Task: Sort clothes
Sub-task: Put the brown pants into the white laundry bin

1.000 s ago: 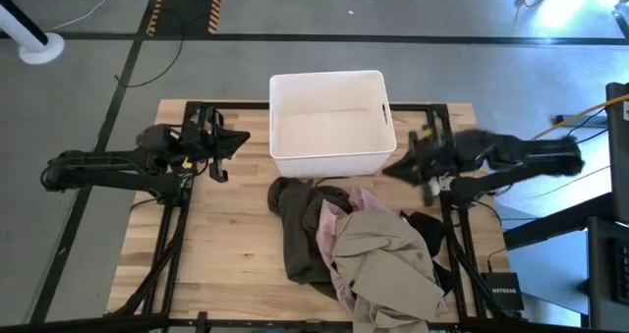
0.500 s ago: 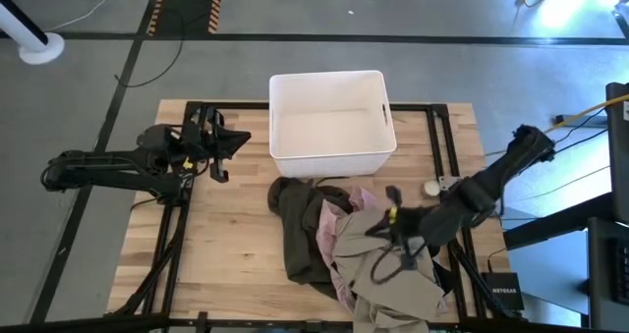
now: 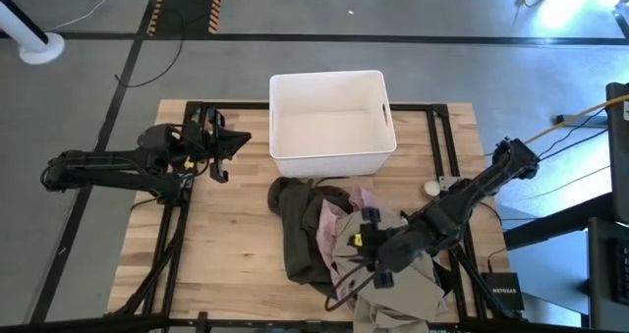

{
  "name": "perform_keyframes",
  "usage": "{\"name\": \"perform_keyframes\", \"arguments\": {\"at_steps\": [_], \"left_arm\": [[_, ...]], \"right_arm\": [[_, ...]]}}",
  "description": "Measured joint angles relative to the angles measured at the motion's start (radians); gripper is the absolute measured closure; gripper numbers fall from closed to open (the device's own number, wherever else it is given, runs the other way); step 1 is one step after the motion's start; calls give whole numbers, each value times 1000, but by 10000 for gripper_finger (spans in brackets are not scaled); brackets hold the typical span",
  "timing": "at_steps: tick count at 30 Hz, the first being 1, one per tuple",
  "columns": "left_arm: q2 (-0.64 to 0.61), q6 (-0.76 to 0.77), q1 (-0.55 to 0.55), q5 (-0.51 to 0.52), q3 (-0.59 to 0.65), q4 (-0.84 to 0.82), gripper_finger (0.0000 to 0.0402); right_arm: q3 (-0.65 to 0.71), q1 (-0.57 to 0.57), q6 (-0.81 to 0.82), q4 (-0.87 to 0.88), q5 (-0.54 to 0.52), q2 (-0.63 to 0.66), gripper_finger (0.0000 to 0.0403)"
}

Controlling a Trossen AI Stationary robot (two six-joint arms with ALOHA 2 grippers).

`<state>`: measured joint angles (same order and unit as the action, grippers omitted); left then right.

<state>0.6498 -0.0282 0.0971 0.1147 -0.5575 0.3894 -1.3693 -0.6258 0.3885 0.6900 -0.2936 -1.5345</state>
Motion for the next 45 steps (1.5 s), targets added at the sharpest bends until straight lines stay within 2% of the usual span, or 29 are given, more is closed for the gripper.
{"name": "perform_keyframes", "arguments": {"at_steps": [5,11,15,22,33,39,42,45], "left_arm": [[0,2,0,0,0,-15,386],[0,4,0,0,0,-15,386],[0,30,-1,0,0,-17,386],[0,20,0,0,0,-22,386],[0,48,0,0,0,-22,386],[0,41,0,0,0,-20,386],[0,27,0,0,0,-9,386],[0,24,0,0,0,-7,386]], "right_arm": [[0,0,9,20,103,-32,118],[-1,0,26,77,147,-82,98],[0,7,28,141,149,-122,98],[25,7,11,87,159,-151,97],[85,18,27,92,204,-150,97],[137,17,-18,138,124,-148,99],[175,21,-26,138,111,-147,118],[201,26,-18,138,121,-146,166]]}}
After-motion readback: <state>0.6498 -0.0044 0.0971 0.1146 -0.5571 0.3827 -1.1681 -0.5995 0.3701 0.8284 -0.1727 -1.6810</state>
